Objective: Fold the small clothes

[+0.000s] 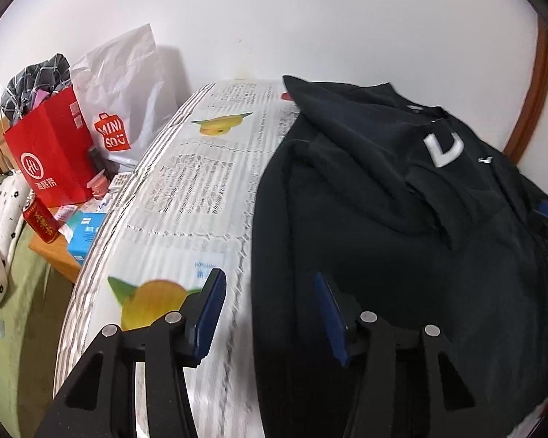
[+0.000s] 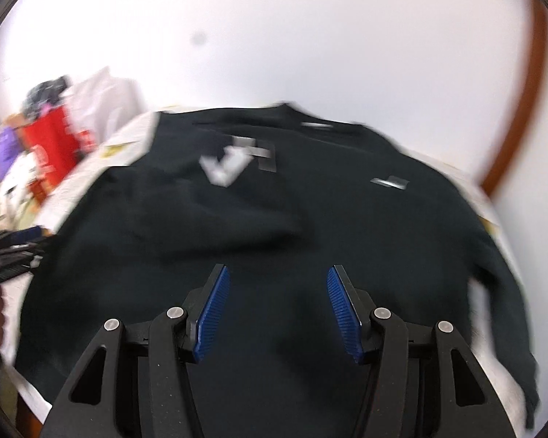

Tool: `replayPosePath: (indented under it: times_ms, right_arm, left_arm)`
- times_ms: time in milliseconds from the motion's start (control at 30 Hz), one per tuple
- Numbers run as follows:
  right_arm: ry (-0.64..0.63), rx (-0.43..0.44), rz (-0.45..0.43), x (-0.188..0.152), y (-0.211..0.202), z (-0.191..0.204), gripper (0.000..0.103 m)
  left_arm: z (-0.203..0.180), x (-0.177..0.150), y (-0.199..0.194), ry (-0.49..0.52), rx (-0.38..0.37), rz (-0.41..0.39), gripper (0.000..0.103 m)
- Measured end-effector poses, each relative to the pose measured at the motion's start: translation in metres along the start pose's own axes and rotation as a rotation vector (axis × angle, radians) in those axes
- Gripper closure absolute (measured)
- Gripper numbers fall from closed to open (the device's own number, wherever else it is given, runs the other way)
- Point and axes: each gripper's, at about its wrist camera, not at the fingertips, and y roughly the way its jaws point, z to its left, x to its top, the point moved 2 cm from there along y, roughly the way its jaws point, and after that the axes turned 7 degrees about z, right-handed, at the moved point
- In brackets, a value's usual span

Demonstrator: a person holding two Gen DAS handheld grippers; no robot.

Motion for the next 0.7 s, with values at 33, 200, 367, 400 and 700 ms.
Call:
replayPosePath:
  times_ms: [33, 200, 367, 400, 700]
  right_arm:
    - [-0.02, 0.022, 0.009, 0.009, 0.011, 0.01, 0.047]
    - [-0.103, 0.079, 0.063, 0.032, 0.062, 0.059, 0.039]
    - [-0.148, 0.038, 0.098, 0.036, 0.099, 0.082, 0.039]
    - [-0.153, 0.032, 0.098, 0.035, 0.102, 0.083, 0.039]
    - [-0.026, 0.123, 0.038, 0.046, 0.075, 0.033, 0.086]
  left_arm:
    - [0.001, 0.001, 0.006, -0.002, 0.005, 0.008, 0.054]
    - [0.002, -0.003, 0.023, -0.014, -0.017, 0.04, 0.047]
    - [0.0, -0.006, 0.024, 0.01, -0.016, 0.016, 0.039]
    - [-0.002, -0.007, 0.024, 0.02, -0.008, 0.006, 0.038]
    - [0.0, -0.006, 0.025, 0.009, -0.013, 0.013, 0.031]
